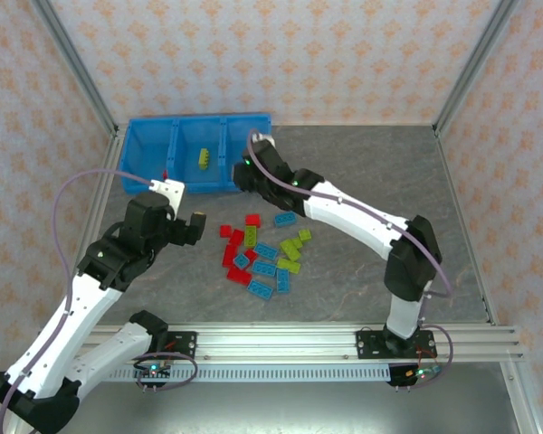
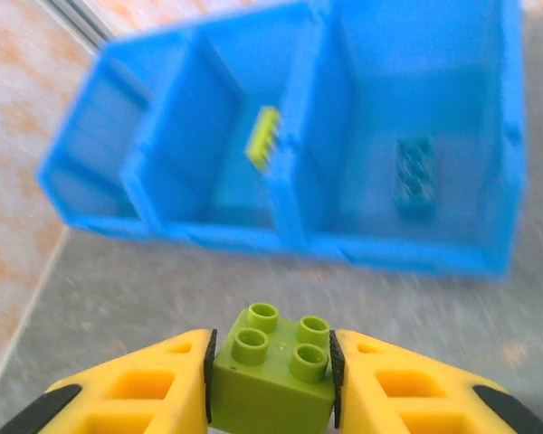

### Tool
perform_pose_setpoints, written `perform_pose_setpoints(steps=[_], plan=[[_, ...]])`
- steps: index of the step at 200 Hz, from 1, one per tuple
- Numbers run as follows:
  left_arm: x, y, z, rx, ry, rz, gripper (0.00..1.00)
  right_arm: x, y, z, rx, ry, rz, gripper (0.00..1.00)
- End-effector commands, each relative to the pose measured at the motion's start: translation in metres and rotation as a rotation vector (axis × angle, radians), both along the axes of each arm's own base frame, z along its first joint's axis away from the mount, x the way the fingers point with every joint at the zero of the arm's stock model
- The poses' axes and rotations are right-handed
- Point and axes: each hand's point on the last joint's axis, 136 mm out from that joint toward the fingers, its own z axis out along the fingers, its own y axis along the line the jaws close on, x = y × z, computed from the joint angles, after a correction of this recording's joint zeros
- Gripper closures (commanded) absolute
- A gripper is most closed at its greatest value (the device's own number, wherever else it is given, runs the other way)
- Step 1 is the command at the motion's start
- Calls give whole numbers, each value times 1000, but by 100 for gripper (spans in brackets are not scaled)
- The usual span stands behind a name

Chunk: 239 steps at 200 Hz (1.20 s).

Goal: Sort the legos into containers by color

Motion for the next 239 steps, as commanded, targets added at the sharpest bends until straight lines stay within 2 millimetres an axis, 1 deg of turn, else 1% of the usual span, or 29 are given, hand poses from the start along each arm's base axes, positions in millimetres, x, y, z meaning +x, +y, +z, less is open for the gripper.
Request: perform_pose_setpoints(steps=[1, 4, 13, 15, 20, 35, 37, 46, 48, 61, 64, 67, 77, 85, 88, 102, 116, 133, 145, 165, 182, 185, 191, 210, 214, 216, 219, 235, 239], plan=[[5, 16, 5, 5, -44, 89, 0, 39, 34, 5, -21, -115, 40, 66], [5, 17, 5, 2, -44, 91, 0, 43, 37, 7, -17, -121, 41, 66], [5, 19, 5, 3, -41, 98, 0, 57, 48, -1, -20, -125, 49, 67], [5, 19, 6, 2, -42, 98, 0, 61, 50, 2, -15, -134, 51, 67], [4, 19, 6, 1, -43, 100, 0, 69, 56, -6, -24, -133, 55, 67], [4, 21, 7, -2, -45, 105, 0, 94, 74, -17, -39, -152, 65, 67], [4, 21, 7, -2, -45, 105, 0, 96, 74, -22, -46, -148, 66, 67], [4, 22, 8, -4, -47, 107, 0, 108, 82, -27, -52, -161, 69, 67], [3, 22, 8, -4, -48, 107, 0, 111, 83, -33, -60, -155, 71, 67], [3, 22, 9, -12, -51, 108, 0, 124, 97, -36, -44, -186, 103, 66], [3, 23, 9, -14, -53, 108, 0, 125, 98, -35, -40, -192, 110, 65], [3, 22, 9, -16, -52, 107, 0, 127, 102, -40, -42, -193, 124, 65], [4, 23, 10, -25, -55, 109, 0, 129, 112, -39, -26, -226, 172, 61], [4, 24, 10, -33, -55, 111, 0, 129, 118, -39, -20, -247, 205, 53], [4, 25, 10, -37, -55, 112, 0, 128, 120, -38, -21, -258, 217, 47], [6, 27, 8, -48, -50, 120, 0, 127, 121, -31, -23, -279, 231, 33], [6, 29, 6, -49, -44, 126, 0, 122, 117, -17, -25, -286, 238, 28], [7, 30, 4, -40, -35, 131, 0, 110, 111, 7, -11, -275, 258, 26], [8, 31, 3, -38, -34, 134, 0, 96, 104, 23, -4, -242, 276, 25], [9, 33, 0, -31, -33, 147, 0, 66, 78, 48, -26, -152, 286, 23], [12, 34, -5, -34, -17, 168, 0, 39, 53, 50, -71, -68, 294, 23], [12, 34, -6, -39, -13, 172, 0, 32, 46, 55, -77, -57, 294, 22], [14, 32, -9, -54, 1, 179, 0, 23, 37, 51, -96, -30, 296, 22], [20, 24, -15, -145, 85, 231, 0, -17, -2, 51, -161, 34, 316, 20], [21, 21, -17, -169, 112, 239, 0, -26, -10, 52, -169, 43, 323, 20], [22, 19, -18, -182, 124, 241, 0, -29, -14, 48, -182, 54, 321, 20], [23, 16, -21, -200, 145, 244, 0, -35, -22, 51, -185, 52, 318, 20], [31, -3, -37, -324, 220, 255, 0, -71, -62, 43, -217, 94, 303, 18], [34, -8, -41, -359, 231, 260, 0, -77, -68, 44, -213, 95, 298, 17]])
